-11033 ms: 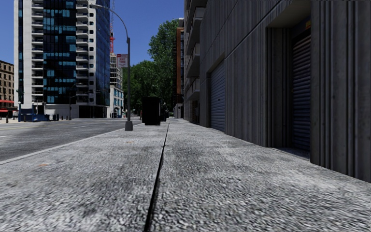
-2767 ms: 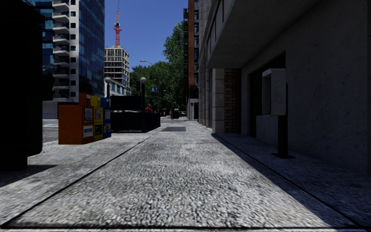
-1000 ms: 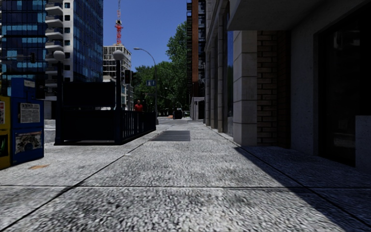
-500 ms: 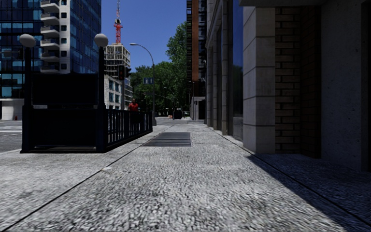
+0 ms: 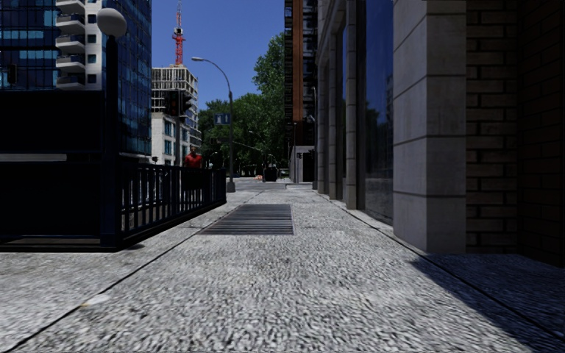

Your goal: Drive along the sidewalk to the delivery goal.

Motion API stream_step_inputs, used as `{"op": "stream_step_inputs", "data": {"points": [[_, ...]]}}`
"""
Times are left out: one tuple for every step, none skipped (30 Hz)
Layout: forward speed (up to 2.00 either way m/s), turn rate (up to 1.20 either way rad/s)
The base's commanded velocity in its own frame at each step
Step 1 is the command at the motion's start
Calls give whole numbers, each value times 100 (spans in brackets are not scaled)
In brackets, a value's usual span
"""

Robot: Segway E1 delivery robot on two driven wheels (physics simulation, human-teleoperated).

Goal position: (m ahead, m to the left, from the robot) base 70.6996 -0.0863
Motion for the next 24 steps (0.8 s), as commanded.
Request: {"op": "stream_step_inputs", "data": {"points": [[200, 0], [200, 0], [200, 0], [200, 0], [200, 0], [200, -5], [200, -19], [200, -26], [200, -26], [200, -27], [200, -28], [200, -28], [200, -17], [200, 0], [200, 0], [200, 0], [200, 0], [200, 0], [200, 0], [200, 0], [200, 0], [200, 0], [200, 0], [200, 0]]}}
